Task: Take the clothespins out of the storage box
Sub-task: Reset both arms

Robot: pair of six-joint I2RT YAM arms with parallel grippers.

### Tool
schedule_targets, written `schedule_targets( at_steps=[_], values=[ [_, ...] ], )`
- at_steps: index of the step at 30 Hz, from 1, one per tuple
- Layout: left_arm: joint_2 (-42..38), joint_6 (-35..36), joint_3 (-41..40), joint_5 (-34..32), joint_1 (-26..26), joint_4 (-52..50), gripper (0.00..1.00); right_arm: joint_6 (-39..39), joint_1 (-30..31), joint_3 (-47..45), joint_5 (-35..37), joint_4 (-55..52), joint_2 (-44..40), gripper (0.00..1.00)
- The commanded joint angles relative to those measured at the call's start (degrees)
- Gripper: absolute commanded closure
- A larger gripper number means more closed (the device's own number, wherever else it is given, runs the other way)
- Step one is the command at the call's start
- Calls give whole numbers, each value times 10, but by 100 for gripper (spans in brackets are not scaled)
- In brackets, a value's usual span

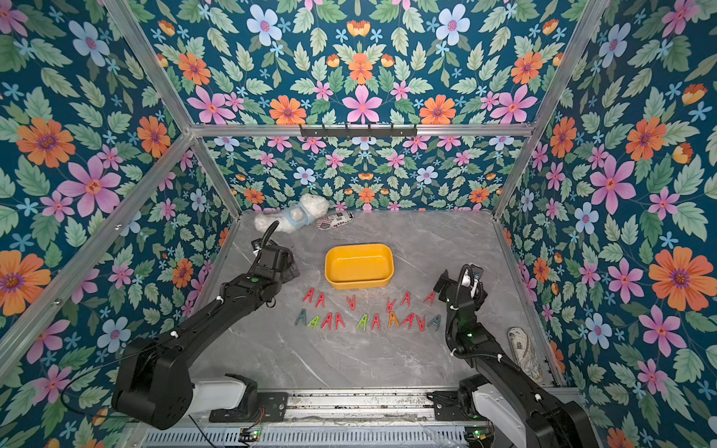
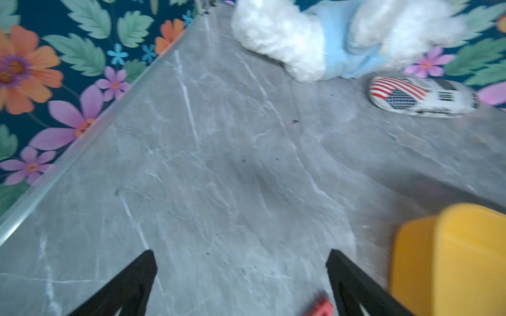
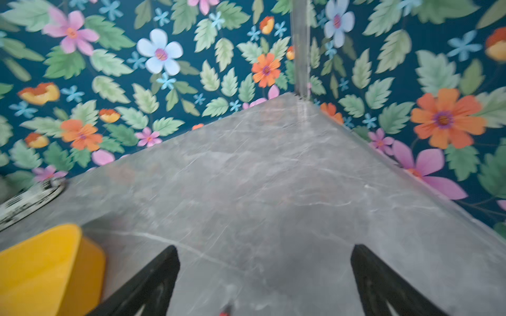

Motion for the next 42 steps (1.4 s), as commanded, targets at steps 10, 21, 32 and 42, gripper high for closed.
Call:
schedule_targets(
  at_steps=[10,21,32,42],
  values=[
    [52,180,-137,-15,111,409,0,-111,-88,-77,-22,399,191,1],
    [138,293,-239,63,125,708,0,-95,-146,-99,-161,523,286,1],
    [166,318,-297,137,130,835,0,-100,-147,-94,-181,517,288,1],
    [163,317,-297,136,130,828,0,-102,-147,-95,-180,521,288,1]
  ],
)
